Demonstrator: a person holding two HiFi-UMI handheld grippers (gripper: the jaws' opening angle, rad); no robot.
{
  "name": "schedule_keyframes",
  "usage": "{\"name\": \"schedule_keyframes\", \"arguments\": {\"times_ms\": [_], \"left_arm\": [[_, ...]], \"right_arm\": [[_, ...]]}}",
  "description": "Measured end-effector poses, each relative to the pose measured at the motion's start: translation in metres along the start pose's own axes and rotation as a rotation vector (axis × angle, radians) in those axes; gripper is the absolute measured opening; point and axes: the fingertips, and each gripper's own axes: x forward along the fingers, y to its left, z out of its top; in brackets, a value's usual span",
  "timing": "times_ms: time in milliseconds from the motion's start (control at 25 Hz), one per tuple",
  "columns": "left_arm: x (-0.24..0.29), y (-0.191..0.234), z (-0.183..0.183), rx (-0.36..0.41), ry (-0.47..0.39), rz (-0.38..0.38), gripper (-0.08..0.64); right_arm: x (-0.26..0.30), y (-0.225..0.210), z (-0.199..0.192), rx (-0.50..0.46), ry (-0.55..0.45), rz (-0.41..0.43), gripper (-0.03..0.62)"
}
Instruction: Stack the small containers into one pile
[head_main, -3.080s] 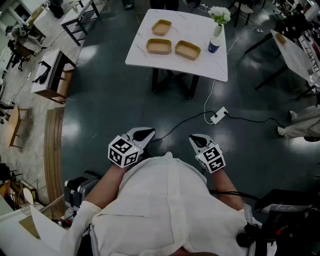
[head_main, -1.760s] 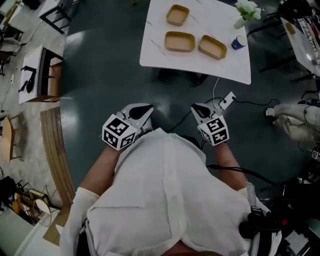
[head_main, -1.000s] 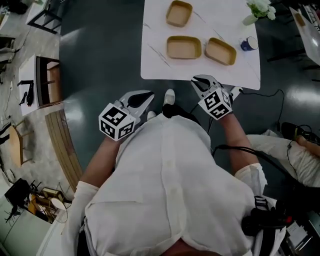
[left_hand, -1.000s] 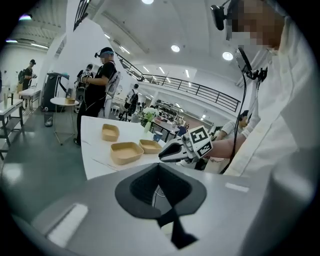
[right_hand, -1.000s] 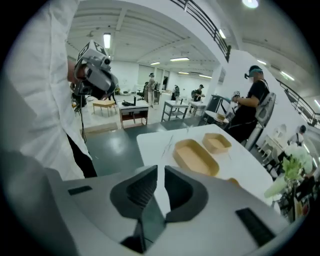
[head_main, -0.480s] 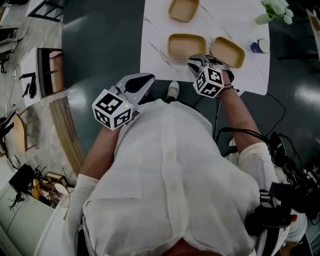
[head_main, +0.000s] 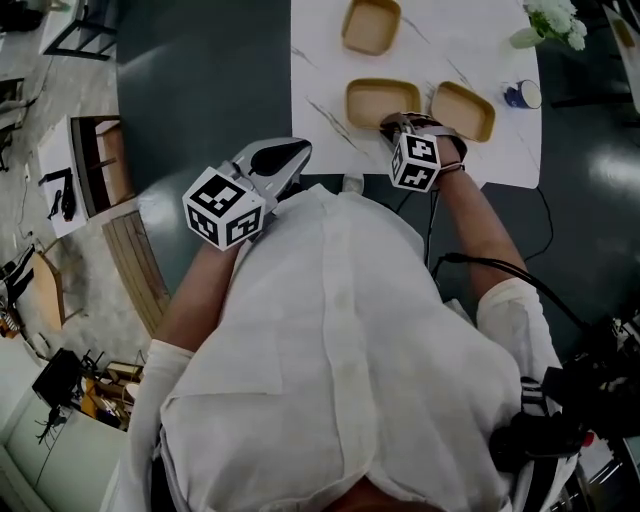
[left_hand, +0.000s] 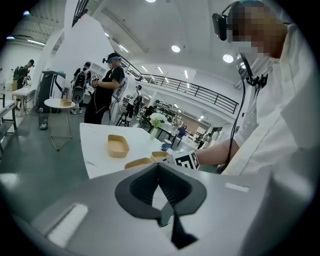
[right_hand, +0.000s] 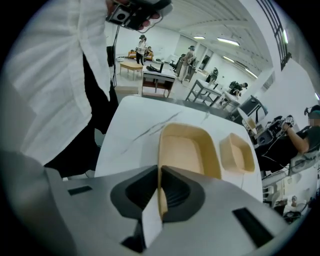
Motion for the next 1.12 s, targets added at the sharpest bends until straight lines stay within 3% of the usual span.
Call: {"name": "schedule_keyframes", "arguments": {"times_ms": [240,560,760,1120], "left_arm": [[0.000,0.023,0.010,0.004,0.013,-0.042,0.008],[0.009,0.031,0.023,0.045,0.038,-0.137,0.008],[0.025,0.022,0.028,0.083,0.059,-0.192,0.008],[0.052,0.001,0.038,0.105,0.065,-0.225,0.008]], "right_arm": [[-0.010,-0.004,0.016,0.002,-0.013,-0.040,0.019],[-0.058,-0.013,0.028,0.075,-0.030,-0.144,0.017],[-0.089,-0.017,-0.002,0.147,-0.003,-0.207,0.017],[-0.126,-0.018,-0.093,0.242,0.079,-0.253,0.018]]}}
